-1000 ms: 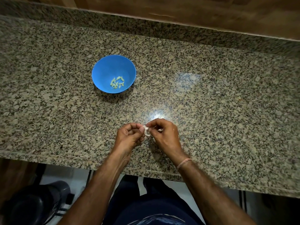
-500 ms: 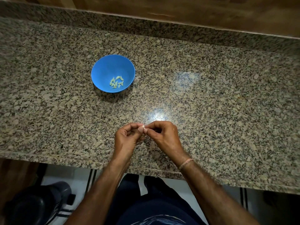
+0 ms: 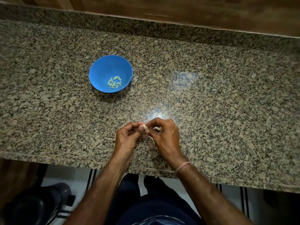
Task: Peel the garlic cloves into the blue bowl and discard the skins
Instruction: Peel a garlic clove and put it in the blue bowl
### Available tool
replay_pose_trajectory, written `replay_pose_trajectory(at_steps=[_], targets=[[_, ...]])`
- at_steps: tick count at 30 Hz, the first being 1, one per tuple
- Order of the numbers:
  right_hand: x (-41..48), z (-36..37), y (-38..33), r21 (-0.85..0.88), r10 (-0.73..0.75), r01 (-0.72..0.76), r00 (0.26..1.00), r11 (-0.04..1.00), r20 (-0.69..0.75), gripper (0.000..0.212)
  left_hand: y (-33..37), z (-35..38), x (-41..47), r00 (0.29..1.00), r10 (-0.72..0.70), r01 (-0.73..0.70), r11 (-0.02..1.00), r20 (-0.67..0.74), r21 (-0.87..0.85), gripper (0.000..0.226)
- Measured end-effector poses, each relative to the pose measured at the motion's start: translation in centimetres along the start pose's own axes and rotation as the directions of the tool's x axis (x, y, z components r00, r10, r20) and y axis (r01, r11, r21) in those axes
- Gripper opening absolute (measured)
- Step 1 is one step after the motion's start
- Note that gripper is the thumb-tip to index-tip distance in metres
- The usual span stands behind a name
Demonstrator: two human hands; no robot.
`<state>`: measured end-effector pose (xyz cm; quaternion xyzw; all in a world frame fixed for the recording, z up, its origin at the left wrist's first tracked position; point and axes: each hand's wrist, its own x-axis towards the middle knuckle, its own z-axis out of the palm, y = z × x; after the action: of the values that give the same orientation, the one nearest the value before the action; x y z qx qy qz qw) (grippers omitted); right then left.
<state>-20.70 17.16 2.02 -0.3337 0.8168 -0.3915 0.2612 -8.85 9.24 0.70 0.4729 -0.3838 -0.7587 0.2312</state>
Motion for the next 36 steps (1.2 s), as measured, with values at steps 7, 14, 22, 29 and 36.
replay_pose_trajectory(at_steps=[7,14,22,29,36], targets=[[-0.1,-0.5,-1.0,-0.041,-0.094,0.093,0.995,0.995,-0.024,0.010,0.0,0.4,-0.1,0.999,-0.018,0.020,0.997,0.029,-0.071,0.023],[-0.1,-0.6,-0.7,-0.119,-0.101,0.109,0.992,0.987,0.077,0.020,-0.3,0.2,-0.3,0.999,-0.026,0.026,1.000,0.029,0.002,0.020],[-0.6,0.8,0.3,-0.160,-0.065,0.079,0.993,0.984,0.096,0.020,-1.4,0.2,-0.3,0.999,-0.029,0.030,0.999,-0.043,0.015,0.021],[-0.9,2.0,0.4,-0.164,-0.138,0.132,0.990,0.978,-0.029,0.013,-1.3,0.3,0.1,0.988,-0.009,0.018,0.998,-0.154,0.056,0.009],[-0.5,2.2,0.2,0.126,0.012,0.005,0.991,0.992,-0.134,0.013,-0.6,-0.6,1.6,0.982,-0.003,0.028,0.991,-0.190,0.128,0.011]])
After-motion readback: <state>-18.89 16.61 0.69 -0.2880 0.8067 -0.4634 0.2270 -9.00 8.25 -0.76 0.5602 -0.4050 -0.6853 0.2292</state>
